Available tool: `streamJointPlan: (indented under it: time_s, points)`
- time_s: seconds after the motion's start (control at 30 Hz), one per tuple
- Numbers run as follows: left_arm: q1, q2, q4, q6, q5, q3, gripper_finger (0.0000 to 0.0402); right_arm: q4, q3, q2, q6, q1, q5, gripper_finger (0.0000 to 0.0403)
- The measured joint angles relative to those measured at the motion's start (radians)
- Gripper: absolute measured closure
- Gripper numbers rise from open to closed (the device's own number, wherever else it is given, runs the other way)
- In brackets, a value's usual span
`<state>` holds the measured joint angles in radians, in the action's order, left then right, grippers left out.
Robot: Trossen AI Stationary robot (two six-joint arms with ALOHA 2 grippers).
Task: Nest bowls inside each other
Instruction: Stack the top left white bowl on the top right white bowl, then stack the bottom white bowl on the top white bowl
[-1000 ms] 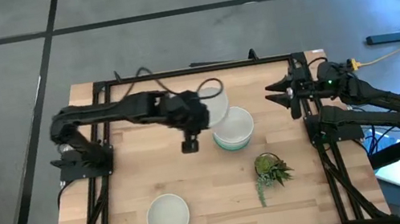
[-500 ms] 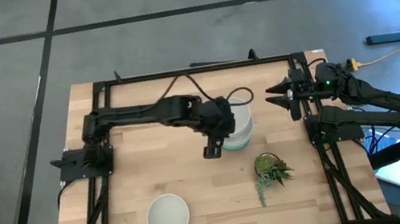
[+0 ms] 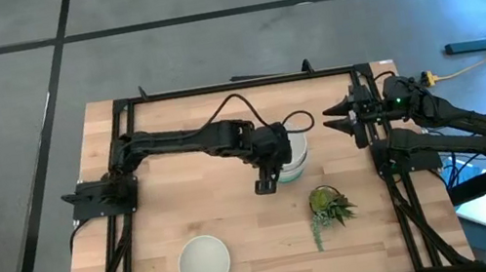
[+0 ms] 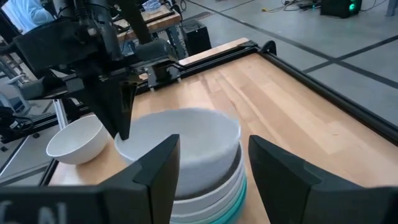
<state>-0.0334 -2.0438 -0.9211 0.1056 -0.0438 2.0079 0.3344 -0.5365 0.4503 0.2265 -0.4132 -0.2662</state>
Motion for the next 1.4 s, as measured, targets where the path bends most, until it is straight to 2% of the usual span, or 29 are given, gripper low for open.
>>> streamJointPlan:
  time_s: [0.27, 0.4, 0.53, 0.67, 0.8, 1.0, 1.13, 1.23, 1.4]
  points:
    - [-0.005, 0.001, -0.002, -0.007, -0.006, 0.0, 0.034, 0.0, 0.0, 0.0, -0.025, 0.0, 0.0, 0.021]
    - [-0.005, 0.001, 0.001, -0.024, -0.007, 0.0, 0.0302, 0.0, 0.0, 0.0, -0.026, 0.0, 0.0, 0.021]
    - [-0.012, 0.014, 0.003, 0.033, 0.008, 0.0, 0.0265, 0.0, 0.0, 0.0, -0.027, 0.0, 0.0, 0.021]
    - [-0.021, 0.049, 0.0, 0.061, 0.009, 0.0, 0.0259, 0.0, 0.0, 0.0, -0.029, 0.0, 0.0, 0.021]
    - [-0.025, 0.127, -0.109, 0.06, -0.002, 0.0, 0.026, 0.0, 0.0, -0.002, -0.029, 0.0, 0.0, 0.021]
    - [-0.059, 0.243, -0.229, -0.098, 0.005, 0.0, 0.0259, 0.0, 0.0, -0.002, -0.029, 0.0, 0.0, 0.021]
    - [-0.118, 0.312, -0.266, -0.198, 0.106, -0.038, 0.026, 0.0, 0.0, -0.002, -0.025, 0.0, -0.023, 0.021]
    - [-0.168, 0.378, -0.319, -0.305, 0.169, -0.13, 0.0259, 0.0, 0.0, -0.002, -0.021, 0.0, -0.028, 0.021]
    - [-0.264, 0.492, -0.304, -0.494, 0.184, -0.357, 0.0261, -0.001, 0.0, -0.002, -0.015, 0.0, -0.033, 0.021]
